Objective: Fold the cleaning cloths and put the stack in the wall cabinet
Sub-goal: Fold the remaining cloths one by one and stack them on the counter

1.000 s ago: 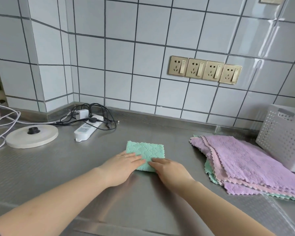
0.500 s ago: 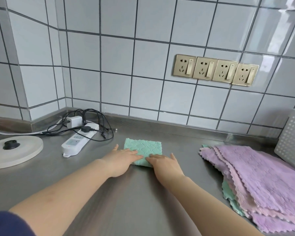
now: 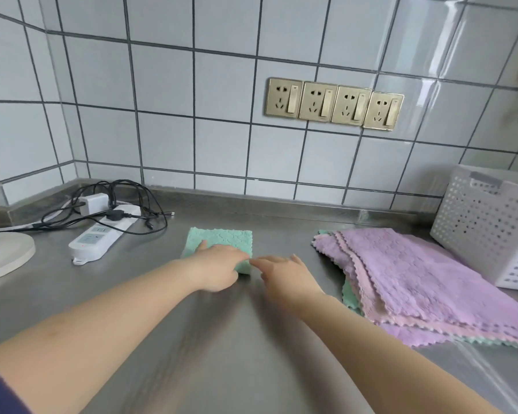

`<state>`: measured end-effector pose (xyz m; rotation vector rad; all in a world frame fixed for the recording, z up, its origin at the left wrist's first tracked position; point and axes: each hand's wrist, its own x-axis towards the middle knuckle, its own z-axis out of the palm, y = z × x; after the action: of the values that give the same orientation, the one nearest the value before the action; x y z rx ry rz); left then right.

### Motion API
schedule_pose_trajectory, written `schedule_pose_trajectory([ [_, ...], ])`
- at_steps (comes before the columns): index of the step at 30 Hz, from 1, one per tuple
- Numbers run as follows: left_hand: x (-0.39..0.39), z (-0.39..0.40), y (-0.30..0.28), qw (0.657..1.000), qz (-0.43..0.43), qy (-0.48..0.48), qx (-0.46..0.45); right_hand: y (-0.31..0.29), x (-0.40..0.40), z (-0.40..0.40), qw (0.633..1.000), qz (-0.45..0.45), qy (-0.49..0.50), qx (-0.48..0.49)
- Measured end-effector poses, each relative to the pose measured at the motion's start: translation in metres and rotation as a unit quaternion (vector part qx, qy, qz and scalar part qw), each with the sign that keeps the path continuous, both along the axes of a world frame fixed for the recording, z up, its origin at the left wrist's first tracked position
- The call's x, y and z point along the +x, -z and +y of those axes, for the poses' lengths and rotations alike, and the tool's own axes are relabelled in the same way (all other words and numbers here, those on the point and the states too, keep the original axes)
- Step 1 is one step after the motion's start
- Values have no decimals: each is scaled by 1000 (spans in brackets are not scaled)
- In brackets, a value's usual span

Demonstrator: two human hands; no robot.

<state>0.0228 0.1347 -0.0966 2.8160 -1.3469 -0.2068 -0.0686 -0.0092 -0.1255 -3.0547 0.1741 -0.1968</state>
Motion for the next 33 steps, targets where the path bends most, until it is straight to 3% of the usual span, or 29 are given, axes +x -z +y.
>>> schedule_pose_trajectory([
  [7,-71,-85,-4,982,40,100,-153,-14,-96,-84,991,-105,85,14],
  [11,-114,-125,-5,960,31,160,-227,-26,-159,-123,985,-79,153,33],
  [14,-132,-146,2,955,25,207,-212,-28,-192,-138,984,-28,169,55],
  [17,-145,-163,9,960,-35,224,-165,-26,-204,-141,978,-21,189,86],
  [22,-148,-176,15,962,-42,168,-213,-19,-189,-145,970,-33,242,15],
  [29,-140,-181,-5,948,-53,79,-303,-21,-194,-160,954,-112,277,-3],
  [33,-129,-185,-22,928,67,41,-364,-30,-197,-191,938,-120,323,-31],
])
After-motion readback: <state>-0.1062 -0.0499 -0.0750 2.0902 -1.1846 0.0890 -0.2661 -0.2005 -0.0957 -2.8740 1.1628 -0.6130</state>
